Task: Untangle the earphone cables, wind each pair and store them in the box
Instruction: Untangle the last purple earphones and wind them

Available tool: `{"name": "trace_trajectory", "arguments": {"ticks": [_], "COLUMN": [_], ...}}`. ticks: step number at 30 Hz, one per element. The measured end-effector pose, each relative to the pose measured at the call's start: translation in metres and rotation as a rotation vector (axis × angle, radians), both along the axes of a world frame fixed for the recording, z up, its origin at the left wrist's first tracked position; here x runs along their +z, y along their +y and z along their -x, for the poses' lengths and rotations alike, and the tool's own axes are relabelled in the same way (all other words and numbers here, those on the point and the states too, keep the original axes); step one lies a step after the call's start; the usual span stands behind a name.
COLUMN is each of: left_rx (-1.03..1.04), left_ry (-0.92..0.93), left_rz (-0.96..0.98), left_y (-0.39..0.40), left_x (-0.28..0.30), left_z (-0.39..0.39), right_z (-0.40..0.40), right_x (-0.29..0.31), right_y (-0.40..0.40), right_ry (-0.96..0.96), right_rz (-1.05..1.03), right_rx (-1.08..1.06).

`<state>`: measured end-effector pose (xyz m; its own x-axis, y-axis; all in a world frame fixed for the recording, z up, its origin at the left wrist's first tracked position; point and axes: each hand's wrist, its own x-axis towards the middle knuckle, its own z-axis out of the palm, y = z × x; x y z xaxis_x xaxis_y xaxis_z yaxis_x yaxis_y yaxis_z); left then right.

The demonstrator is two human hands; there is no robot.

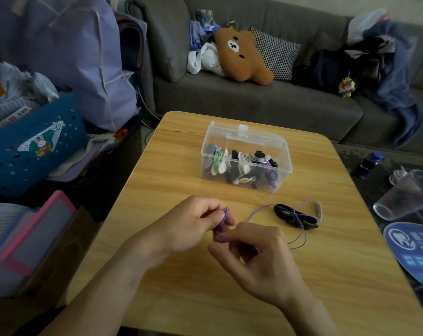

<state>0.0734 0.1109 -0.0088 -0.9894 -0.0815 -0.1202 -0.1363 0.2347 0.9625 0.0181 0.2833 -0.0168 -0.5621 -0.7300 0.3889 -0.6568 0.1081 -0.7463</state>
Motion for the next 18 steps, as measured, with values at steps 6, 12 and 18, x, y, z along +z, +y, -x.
{"name": "trace_trajectory", "arguments": {"ticks": [6,12,18], "left_rx": [-0.202,-0.234,-0.159], "left_ry": [-0.14,-0.058,0.028], "left_rz": [-0.042,-0.327,-0.457], "left_y": [-0.006,-0.008,-0.009], "left_x": [0.007,0.009,0.007], "left_z": [-0.005,-0.007,-0.005], "right_z": [0.016,0.026,0.023], "right_x": [0.004,0.003,-0.001], "right_y": [0.01,0.012,0.008], "right_ry": [-0.06,-0.175,-0.231], "right_rz": [0.012,0.07,-0.005], "right_rx": [-0.044,-0.175,-0.168]}}
